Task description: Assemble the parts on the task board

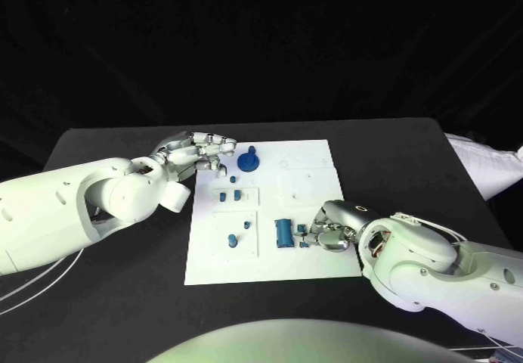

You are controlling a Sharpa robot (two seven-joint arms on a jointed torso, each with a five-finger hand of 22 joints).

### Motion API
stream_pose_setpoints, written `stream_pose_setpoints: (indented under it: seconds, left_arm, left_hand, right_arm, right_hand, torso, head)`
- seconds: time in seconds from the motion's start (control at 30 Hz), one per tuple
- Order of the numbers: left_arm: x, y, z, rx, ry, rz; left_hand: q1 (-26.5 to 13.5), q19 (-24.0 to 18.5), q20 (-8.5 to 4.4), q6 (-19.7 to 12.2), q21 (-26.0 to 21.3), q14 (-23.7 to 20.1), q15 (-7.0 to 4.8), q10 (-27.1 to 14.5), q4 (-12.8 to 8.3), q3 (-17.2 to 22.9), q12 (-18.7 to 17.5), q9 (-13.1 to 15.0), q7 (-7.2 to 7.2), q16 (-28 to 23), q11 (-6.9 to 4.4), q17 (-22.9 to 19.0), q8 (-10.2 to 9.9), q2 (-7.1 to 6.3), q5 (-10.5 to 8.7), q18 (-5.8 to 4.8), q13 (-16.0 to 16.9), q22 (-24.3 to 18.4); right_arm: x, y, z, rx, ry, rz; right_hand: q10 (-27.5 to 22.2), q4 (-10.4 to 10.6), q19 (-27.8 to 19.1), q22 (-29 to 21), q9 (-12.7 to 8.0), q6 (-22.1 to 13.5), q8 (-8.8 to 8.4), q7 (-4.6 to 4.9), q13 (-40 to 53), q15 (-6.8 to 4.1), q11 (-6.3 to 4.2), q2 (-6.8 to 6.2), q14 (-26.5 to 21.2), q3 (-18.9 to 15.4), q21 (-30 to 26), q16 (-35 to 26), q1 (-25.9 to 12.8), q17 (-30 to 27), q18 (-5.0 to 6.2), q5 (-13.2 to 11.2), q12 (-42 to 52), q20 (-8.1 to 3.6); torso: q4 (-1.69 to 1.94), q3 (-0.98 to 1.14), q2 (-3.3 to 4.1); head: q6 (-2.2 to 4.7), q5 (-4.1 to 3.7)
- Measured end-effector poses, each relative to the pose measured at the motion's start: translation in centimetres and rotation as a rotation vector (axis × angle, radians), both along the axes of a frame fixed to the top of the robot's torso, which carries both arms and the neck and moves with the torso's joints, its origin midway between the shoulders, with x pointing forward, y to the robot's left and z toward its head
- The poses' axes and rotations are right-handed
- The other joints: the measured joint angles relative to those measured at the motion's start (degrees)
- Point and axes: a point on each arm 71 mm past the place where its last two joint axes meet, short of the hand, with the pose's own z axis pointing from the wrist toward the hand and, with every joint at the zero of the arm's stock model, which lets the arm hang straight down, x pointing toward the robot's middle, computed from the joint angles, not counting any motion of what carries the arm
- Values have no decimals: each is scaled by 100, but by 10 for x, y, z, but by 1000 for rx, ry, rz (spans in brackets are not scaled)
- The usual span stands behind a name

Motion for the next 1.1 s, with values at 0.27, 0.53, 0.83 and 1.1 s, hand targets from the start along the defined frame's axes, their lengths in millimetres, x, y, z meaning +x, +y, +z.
stream_pose_setpoints:
  seconds: [0.27,0.53,0.83,1.1]
  left_arm:
    - [1,1,0,1,0,1]
    - [1,-1,-1,0,1,-2]
    - [1,-2,-1,0,1,-6]
    - [1,-2,-1,-1,1,-7]
  left_hand:
    - [0,0,0,0,0,0,0,0,0,0,0,0,0,0,0,0,0,0,0,0,0,0]
    - [0,0,0,0,1,0,0,0,0,0,0,1,0,0,0,0,0,0,0,0,1,1]
    - [0,0,0,0,1,0,0,0,0,0,0,1,0,0,0,1,0,0,0,0,1,1]
    - [0,0,0,0,1,0,0,0,0,0,0,1,0,0,0,1,0,0,0,0,1,1]
  right_arm:
    - [-5,-9,3,14,5,4]
    - [-4,-13,2,35,10,5]
    - [-2,-12,0,45,19,4]
    - [2,-13,-4,35,32,-2]
  right_hand:
    - [-54,-226,0,0,6,-77,-20,76,-111,0,53,-122,0,-204,-35,-71,744,5,0,-255,-321,0]
    - [-104,-464,0,-1,5,-101,-30,101,-167,0,63,-61,0,-192,-48,-99,1257,4,0,-286,-422,0]
    - [-104,-404,0,-1,5,-101,-51,101,-151,0,63,58,0,-252,-48,-99,1240,3,0,-286,-422,0]
    - [-104,-392,0,-2,4,-101,-51,101,-142,0,62,89,0,-265,-48,-99,1234,3,0,-286,-422,0]
  torso:
    - [-7,1,-2]
    - [1,1,-4]
    - [11,-3,4]
    - [10,-6,5]
  head:
    - [18,-12]
    - [23,-30]
    - [20,-41]
    - [-3,-29]
